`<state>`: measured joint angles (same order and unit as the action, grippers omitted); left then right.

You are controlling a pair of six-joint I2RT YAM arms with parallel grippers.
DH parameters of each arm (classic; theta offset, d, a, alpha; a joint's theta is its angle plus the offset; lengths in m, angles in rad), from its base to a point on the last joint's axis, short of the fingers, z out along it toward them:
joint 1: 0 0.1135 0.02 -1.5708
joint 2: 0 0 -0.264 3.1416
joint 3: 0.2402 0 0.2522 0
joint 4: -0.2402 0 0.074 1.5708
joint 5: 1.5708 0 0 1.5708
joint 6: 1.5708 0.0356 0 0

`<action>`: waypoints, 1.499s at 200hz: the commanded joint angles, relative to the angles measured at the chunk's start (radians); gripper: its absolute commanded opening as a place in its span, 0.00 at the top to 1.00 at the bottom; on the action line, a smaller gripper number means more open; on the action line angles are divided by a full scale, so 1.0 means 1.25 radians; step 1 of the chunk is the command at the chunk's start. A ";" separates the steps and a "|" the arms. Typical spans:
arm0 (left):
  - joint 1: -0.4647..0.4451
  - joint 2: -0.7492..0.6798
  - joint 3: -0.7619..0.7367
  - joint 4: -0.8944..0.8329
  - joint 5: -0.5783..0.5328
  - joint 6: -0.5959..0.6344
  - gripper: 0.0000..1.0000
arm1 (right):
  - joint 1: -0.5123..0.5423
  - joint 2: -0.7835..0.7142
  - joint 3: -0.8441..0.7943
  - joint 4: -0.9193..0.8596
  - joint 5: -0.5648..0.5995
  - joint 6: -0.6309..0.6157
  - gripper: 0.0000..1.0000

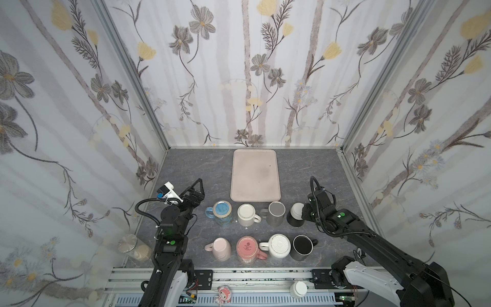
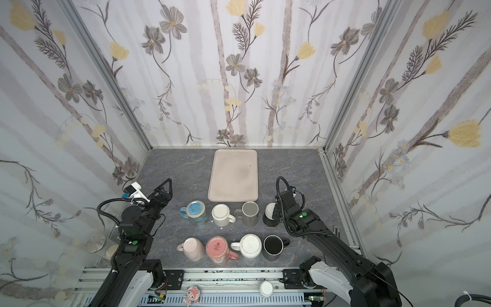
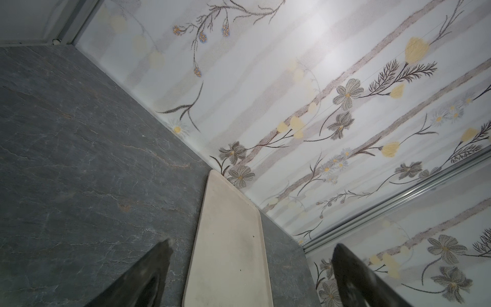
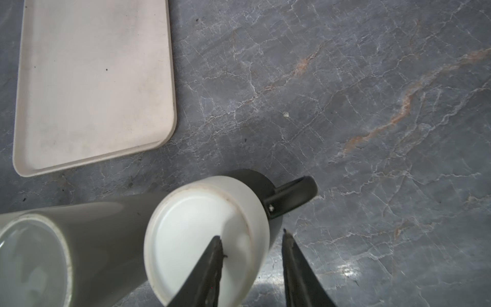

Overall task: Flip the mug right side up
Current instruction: 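Move the right gripper over the white mug while the left arm rises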

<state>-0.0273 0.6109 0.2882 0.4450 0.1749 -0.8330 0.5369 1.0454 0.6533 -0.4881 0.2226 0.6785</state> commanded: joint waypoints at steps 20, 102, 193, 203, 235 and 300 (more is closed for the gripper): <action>-0.001 0.000 0.009 0.010 0.002 0.009 0.02 | 0.039 0.033 -0.006 -0.023 -0.009 0.024 0.65; -0.002 0.011 0.015 0.020 0.022 0.002 0.02 | 0.060 0.006 0.111 -0.077 0.104 0.004 0.44; -0.001 0.024 0.008 0.024 0.012 0.009 0.01 | 0.060 0.006 0.058 -0.200 0.095 0.033 0.64; -0.001 0.026 0.006 0.023 0.013 0.011 0.01 | 0.061 0.018 0.053 -0.182 0.077 0.029 0.67; -0.002 0.024 0.005 0.015 0.013 0.016 0.00 | 0.076 0.053 0.048 -0.138 0.042 0.029 0.71; -0.002 0.028 0.003 0.019 0.009 0.012 0.00 | 0.107 0.091 0.052 -0.040 -0.003 0.031 0.69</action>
<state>-0.0299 0.6411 0.2951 0.4385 0.1864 -0.8185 0.6640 1.1496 0.7151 -0.6247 0.2470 0.7063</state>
